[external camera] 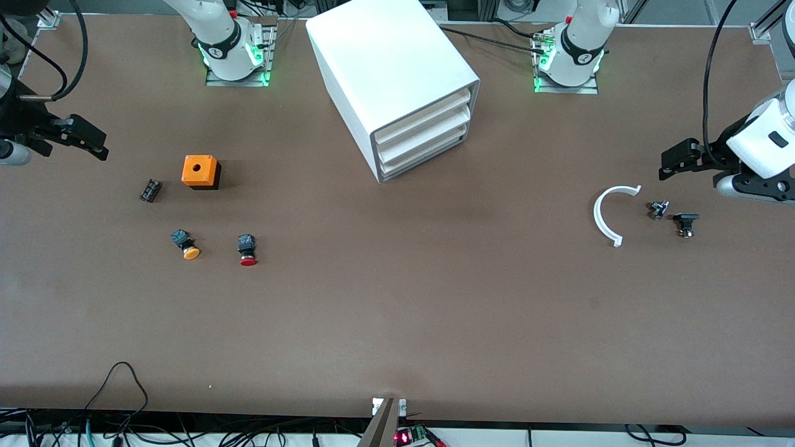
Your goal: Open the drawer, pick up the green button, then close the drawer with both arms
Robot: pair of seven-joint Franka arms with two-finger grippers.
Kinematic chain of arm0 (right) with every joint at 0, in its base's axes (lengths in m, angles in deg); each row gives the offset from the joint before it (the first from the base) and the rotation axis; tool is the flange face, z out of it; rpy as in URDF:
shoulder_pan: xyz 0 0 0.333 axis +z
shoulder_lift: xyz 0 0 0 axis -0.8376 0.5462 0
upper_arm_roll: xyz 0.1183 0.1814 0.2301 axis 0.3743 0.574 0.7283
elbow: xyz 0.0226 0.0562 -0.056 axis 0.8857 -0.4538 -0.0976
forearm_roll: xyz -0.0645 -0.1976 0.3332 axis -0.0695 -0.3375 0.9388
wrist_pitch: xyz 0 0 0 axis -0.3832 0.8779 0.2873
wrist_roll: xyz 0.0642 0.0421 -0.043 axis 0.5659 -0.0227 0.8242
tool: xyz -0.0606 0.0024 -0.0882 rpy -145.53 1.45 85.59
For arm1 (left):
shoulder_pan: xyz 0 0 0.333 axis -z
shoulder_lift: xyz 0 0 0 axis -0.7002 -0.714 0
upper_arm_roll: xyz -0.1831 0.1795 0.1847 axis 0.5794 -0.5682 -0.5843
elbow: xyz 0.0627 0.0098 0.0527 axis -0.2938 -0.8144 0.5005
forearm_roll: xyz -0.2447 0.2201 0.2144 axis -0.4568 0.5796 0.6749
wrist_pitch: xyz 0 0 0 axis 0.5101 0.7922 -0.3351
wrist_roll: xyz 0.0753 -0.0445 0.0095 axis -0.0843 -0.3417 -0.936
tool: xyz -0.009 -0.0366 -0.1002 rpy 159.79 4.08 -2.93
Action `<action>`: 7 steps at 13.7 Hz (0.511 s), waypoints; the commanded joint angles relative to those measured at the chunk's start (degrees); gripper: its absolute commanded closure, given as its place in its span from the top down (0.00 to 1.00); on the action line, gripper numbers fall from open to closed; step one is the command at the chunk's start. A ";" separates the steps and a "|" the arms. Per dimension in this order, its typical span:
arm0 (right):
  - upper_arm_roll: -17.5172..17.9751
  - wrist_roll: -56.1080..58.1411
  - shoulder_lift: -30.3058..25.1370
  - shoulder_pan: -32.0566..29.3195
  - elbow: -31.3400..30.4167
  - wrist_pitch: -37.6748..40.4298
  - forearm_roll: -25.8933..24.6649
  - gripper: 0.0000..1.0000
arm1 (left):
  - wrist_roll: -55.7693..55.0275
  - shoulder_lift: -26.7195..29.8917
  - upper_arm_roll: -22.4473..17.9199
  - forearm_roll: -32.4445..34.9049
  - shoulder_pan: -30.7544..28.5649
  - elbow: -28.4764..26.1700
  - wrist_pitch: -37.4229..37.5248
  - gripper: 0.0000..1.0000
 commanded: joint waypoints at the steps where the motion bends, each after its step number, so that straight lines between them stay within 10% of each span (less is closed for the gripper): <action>1: 0.11 0.18 -2.97 -0.46 -3.78 -2.10 0.54 1.00 | 0.94 -0.34 -0.29 -1.15 0.10 1.57 1.36 1.00; 7: 0.11 0.26 -2.97 -0.46 -3.78 -1.75 0.63 1.00 | 1.03 -0.26 0.14 -1.24 0.10 1.57 1.36 1.00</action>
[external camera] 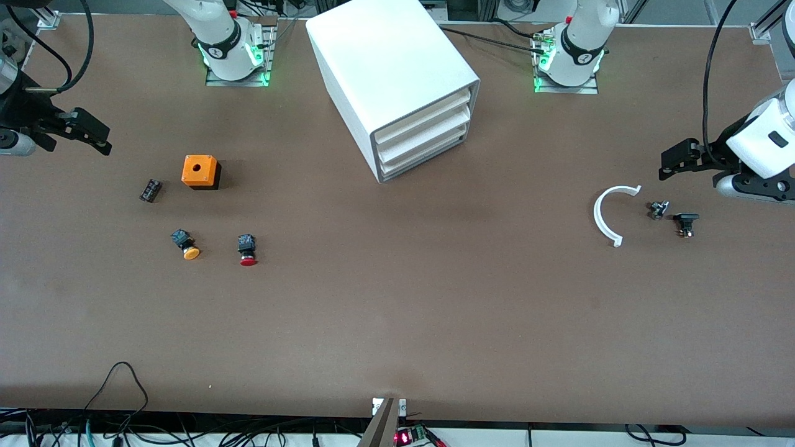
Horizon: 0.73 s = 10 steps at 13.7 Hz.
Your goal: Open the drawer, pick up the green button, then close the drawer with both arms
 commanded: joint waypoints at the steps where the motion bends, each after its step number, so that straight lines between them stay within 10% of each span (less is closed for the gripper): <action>1: 0.12 0.53 -1.35 -0.46 -1.48 -0.52 0.72 1.00 | 0.83 -0.26 0.23 -1.24 0.14 1.63 1.36 1.00; 10: -0.67 2.98 -0.82 -0.46 -0.43 0.54 0.81 1.00 | 1.27 -5.06 -0.29 -10.53 -0.74 0.93 -0.21 1.00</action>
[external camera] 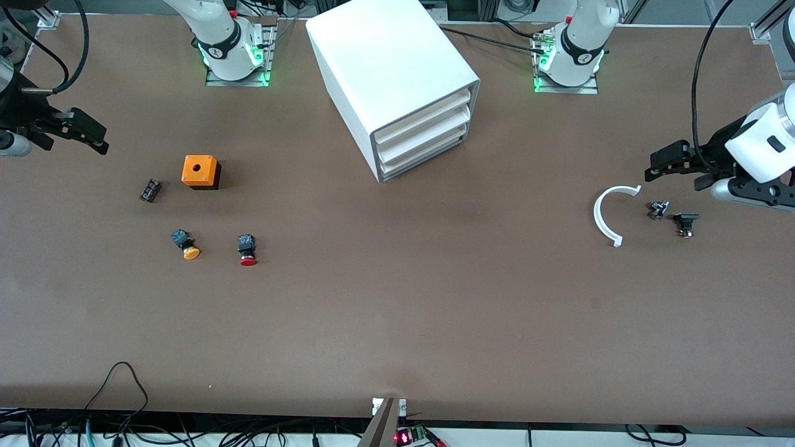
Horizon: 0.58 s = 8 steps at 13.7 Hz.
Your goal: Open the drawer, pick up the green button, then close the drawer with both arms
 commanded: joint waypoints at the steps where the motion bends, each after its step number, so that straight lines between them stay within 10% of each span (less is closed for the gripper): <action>1: 0.08 2.62 -0.74 -0.45 -0.12 0.06 0.80 1.00 | 1.25 -4.08 0.27 -3.21 -0.25 0.71 -0.29 1.00; 8: 0.25 2.80 -1.09 -0.45 -0.56 -0.37 0.80 1.00 | 1.51 -16.11 1.15 -9.77 1.95 -2.27 -0.47 1.00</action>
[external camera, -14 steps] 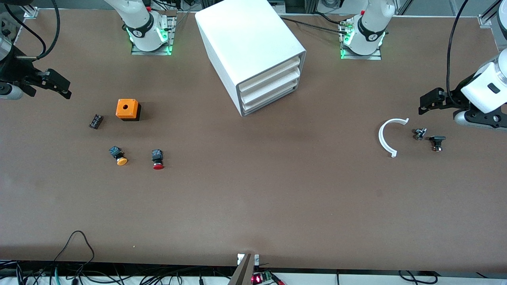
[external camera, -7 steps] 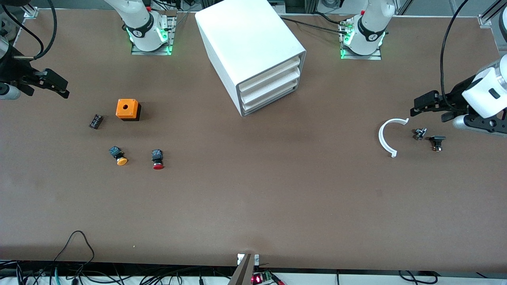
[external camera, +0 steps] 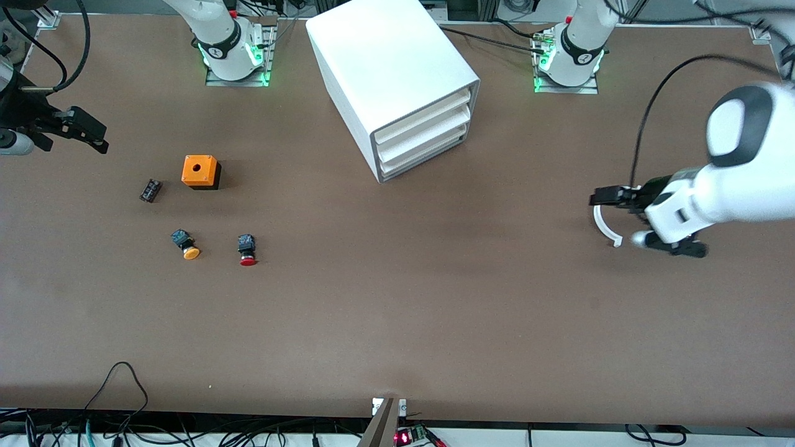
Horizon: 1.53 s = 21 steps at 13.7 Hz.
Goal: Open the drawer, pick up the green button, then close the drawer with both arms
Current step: 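Reach the left gripper to the lowest drawer handle of the white cabinet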
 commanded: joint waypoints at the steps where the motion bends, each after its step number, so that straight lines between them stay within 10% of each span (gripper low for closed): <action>1: 0.27 1.08 -1.08 -0.45 -0.69 -0.67 0.80 1.00 | 2.54 -3.57 -0.10 -7.63 0.28 -1.96 0.01 1.00; 11: 0.35 1.08 -2.31 -0.36 -2.36 -1.64 0.80 1.00 | 30.05 -12.98 0.78 -39.55 6.95 -20.24 -2.19 1.00; 21: 0.88 0.20 5.60 2.97 2.91 -1.47 0.72 1.00 | 40.00 -17.02 6.14 -49.15 12.49 -28.25 -6.40 0.93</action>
